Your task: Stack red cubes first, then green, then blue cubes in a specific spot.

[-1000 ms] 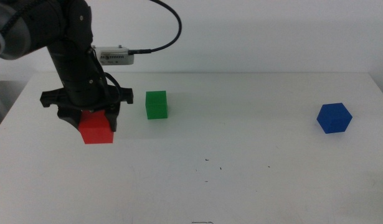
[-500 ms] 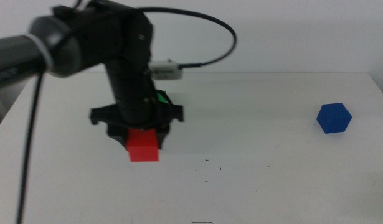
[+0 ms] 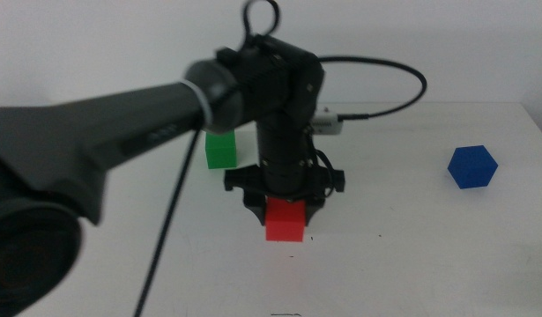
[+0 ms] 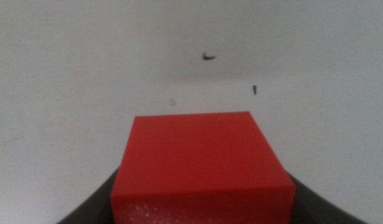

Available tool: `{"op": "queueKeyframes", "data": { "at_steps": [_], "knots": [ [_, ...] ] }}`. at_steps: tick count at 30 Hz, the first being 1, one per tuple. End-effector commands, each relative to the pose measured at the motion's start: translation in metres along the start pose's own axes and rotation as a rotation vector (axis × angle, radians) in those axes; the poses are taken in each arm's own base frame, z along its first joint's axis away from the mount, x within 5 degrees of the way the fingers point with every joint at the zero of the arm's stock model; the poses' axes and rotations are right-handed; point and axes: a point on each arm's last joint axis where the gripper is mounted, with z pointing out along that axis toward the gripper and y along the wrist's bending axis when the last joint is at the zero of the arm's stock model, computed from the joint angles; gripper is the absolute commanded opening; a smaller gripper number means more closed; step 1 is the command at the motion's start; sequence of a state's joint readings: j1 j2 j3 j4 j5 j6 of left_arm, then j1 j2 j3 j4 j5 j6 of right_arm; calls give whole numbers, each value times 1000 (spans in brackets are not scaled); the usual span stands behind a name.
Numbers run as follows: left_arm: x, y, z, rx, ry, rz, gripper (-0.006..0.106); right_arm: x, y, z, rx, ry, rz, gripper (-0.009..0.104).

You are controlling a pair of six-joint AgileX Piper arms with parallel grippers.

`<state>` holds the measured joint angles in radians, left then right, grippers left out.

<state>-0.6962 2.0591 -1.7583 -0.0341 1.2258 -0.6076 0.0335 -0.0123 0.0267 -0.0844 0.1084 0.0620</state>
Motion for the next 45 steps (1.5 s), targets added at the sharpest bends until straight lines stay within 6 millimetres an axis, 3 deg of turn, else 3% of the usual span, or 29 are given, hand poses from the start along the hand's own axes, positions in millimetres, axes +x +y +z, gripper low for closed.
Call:
{"op": "queueKeyframes", "data": {
  "at_steps": [1,8,20,40,45],
  "knots": [
    [1,-8,-25,42,-42,-19,-1,-11,0,-2,-2,-100,-17,92],
    [-6,-16,-5,75,-31,-41,-1,-11,0,-2,-2,-100,-17,92],
    [-10,-19,10,93,-29,-53,-1,-11,0,-2,-2,-100,-17,92],
    [-13,-17,14,66,-53,-37,-1,-11,0,-2,-2,-100,-17,92],
    [-14,-17,26,51,-26,-34,-1,-11,0,-2,-2,-100,-17,92]
  ]
}}
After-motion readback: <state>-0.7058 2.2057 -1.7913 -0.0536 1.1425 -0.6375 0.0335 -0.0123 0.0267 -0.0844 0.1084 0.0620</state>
